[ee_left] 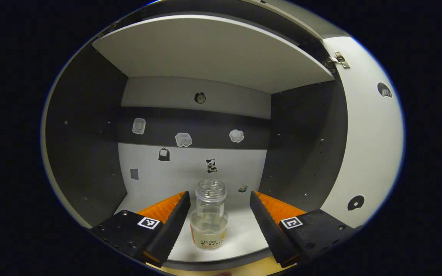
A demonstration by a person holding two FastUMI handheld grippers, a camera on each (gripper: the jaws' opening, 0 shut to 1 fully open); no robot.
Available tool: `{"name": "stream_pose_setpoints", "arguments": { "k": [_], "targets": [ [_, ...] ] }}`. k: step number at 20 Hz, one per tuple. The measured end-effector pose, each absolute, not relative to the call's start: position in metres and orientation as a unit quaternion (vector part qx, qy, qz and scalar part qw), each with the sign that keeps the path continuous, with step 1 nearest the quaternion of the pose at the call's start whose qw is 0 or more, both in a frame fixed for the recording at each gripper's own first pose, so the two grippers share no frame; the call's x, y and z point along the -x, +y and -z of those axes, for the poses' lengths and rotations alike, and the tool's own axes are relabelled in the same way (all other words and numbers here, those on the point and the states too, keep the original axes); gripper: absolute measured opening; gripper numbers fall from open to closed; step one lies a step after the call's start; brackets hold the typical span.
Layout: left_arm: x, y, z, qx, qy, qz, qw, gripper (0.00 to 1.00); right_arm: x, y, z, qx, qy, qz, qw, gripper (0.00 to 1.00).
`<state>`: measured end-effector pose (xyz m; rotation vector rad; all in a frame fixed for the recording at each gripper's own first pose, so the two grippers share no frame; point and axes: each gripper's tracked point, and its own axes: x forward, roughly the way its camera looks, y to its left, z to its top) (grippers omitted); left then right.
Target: Grasp the bottle in the cabinet with the left hand and place it on the coaster, then close the right door with the right hand and the left door with the left hand.
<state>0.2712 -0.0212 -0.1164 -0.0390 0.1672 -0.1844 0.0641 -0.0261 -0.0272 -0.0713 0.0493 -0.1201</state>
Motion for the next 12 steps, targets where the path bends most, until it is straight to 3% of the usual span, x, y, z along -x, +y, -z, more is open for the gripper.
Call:
{"name": "stream_pose_setpoints", "arguments": {
  "k": [1, 4, 6, 7, 9, 12],
  "targets": [
    [-0.279, -0.022, 0.121, 0.015, 0.089, 0.091, 0.992, 0.99, -0.063, -0.027, 0.026, 0.034, 0.024, 0.064, 0.997, 0.98],
    [-0.294, -0.02, 0.139, 0.003, 0.111, 0.082, 0.99, 0.94, -0.052, -0.033, 0.025, 0.033, 0.021, 0.073, 0.997, 0.94],
    [-0.304, -0.011, 0.146, -0.004, 0.118, 0.069, 0.991, 0.74, -0.044, -0.037, 0.025, 0.032, 0.019, 0.075, 0.996, 0.98],
    [-0.308, -0.009, 0.141, -0.004, 0.103, 0.066, 0.992, 0.53, -0.041, -0.038, 0.024, 0.03, 0.018, 0.076, 0.997, 0.94],
    [-0.304, -0.005, 0.143, -0.004, 0.111, 0.064, 0.992, 0.46, -0.037, -0.039, 0.024, 0.029, 0.021, 0.077, 0.996, 0.98],
    [-0.284, -0.009, 0.137, 0.007, 0.109, 0.079, 0.991, 0.48, -0.031, -0.04, 0.022, 0.027, 0.019, 0.076, 0.997, 0.98]
  ]
}}
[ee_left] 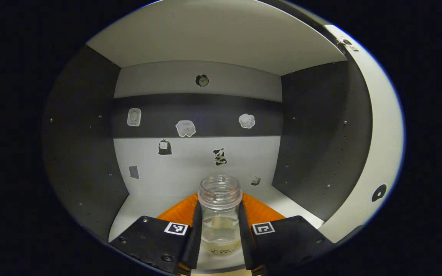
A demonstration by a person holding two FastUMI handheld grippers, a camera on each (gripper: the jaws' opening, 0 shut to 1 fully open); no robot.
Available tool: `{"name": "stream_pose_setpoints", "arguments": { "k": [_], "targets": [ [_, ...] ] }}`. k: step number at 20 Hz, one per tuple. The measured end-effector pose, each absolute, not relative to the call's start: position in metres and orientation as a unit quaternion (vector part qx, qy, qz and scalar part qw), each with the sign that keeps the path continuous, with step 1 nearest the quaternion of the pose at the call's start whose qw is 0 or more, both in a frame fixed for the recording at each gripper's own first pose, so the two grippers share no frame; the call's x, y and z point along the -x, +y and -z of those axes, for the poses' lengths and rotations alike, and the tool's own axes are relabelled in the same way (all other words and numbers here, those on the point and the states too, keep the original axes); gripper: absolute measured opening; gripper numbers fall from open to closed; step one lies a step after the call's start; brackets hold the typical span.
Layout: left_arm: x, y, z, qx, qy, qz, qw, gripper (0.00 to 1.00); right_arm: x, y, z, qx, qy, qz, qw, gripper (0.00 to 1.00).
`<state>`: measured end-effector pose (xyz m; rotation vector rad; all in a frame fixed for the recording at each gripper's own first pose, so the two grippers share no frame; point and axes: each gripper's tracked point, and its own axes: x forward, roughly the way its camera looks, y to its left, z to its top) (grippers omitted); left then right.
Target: Grasp the bottle in the cabinet with the left hand and place it on the coaster, then close the right door with the right hand and the left door with the left hand.
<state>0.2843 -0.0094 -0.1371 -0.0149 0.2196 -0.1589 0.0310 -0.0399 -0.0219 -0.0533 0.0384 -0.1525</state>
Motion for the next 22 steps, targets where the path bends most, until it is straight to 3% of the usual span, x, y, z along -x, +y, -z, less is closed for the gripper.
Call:
{"name": "stream_pose_setpoints", "arguments": {
  "k": [1, 11, 16, 22],
  "targets": [
    [-0.274, -0.011, 0.134, 0.011, 0.107, 0.085, 0.99, 0.46, -0.029, -0.04, 0.02, 0.025, 0.018, 0.075, 0.997, 0.94],
    [-0.118, -0.082, 0.146, 0.008, 0.106, 0.226, 0.968, 0.44, -0.01, -0.047, 0.013, 0.027, 0.008, 0.077, 0.997, 0.98],
    [-0.063, -0.1, 0.219, 0.015, 0.164, 0.265, 0.95, 0.46, -0.007, -0.054, 0.007, 0.026, 0.0, 0.081, 0.996, 0.94],
    [-0.03, -0.091, 0.33, 0.02, 0.223, 0.246, 0.943, 0.47, -0.001, -0.069, 0.0, 0.022, -0.007, 0.096, 0.995, 0.98]
  ]
}}
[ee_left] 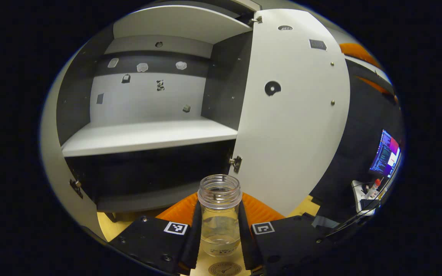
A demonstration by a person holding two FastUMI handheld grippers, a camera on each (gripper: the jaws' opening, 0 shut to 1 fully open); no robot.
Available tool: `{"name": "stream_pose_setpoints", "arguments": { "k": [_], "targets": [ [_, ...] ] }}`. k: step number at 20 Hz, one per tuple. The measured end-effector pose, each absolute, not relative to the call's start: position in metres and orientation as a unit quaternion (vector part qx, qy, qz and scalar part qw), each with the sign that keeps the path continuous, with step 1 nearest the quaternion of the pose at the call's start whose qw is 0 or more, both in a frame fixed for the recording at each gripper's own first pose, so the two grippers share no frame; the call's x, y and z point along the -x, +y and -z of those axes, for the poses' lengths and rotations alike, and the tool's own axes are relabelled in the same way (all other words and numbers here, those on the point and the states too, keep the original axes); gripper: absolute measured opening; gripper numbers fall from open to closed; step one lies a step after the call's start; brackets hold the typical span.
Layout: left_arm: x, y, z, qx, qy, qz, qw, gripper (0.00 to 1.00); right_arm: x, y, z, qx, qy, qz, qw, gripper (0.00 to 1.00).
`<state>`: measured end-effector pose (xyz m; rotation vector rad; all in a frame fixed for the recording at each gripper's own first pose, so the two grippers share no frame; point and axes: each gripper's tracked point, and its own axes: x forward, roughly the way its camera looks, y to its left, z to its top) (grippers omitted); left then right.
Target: Grasp the bottle in the cabinet with the left hand and place it on the coaster, then close the right door with the right hand and the left door with the left hand.
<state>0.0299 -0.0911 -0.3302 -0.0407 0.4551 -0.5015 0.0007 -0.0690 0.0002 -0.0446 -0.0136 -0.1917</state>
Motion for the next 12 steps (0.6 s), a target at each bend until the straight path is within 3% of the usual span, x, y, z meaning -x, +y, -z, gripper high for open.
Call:
{"name": "stream_pose_setpoints", "arguments": {
  "k": [6, 12],
  "targets": [
    [0.005, -0.091, 0.4, 0.014, 0.257, 0.256, 0.932, 0.5, 0.0, -0.079, -0.002, 0.026, -0.007, 0.108, 0.994, 0.98],
    [0.039, -0.096, 0.441, 0.012, 0.293, 0.282, 0.914, 0.47, 0.0, -0.083, -0.004, 0.027, -0.009, 0.113, 0.993, 0.98]
  ]
}}
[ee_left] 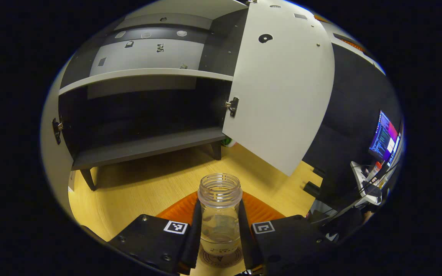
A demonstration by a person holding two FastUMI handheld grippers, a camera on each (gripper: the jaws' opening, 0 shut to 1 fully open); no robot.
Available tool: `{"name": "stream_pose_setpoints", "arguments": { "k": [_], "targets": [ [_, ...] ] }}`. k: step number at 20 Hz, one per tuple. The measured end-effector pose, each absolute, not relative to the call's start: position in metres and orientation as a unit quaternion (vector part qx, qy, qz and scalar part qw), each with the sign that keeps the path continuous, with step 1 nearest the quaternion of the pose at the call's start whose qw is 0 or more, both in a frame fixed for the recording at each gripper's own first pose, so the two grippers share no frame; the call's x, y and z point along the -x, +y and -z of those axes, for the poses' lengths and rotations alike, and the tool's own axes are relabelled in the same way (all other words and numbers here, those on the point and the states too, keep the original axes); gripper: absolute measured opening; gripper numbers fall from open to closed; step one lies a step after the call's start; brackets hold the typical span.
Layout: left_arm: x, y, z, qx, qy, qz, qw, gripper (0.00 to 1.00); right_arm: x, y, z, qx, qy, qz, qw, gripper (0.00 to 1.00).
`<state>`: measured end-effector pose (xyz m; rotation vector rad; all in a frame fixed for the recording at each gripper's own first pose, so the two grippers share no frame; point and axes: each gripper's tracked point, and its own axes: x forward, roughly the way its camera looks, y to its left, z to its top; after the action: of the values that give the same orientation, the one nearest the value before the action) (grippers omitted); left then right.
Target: Grasp the bottle in the cabinet with the left hand and place it on the coaster, then close the right door with the right hand and the left door with the left hand.
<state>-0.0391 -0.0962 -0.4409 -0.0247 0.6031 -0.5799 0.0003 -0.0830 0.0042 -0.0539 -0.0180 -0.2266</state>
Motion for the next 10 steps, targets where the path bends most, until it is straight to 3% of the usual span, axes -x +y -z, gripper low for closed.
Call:
{"name": "stream_pose_setpoints", "arguments": {
  "k": [7, 10],
  "targets": [
    [0.06, -0.092, 0.457, -0.003, 0.284, 0.275, 0.919, 0.47, 0.002, -0.088, -0.006, 0.03, -0.012, 0.121, 0.992, 0.98],
    [0.067, -0.093, 0.457, -0.004, 0.286, 0.276, 0.918, 0.52, 0.003, -0.089, -0.006, 0.036, -0.011, 0.123, 0.992, 0.98]
  ]
}}
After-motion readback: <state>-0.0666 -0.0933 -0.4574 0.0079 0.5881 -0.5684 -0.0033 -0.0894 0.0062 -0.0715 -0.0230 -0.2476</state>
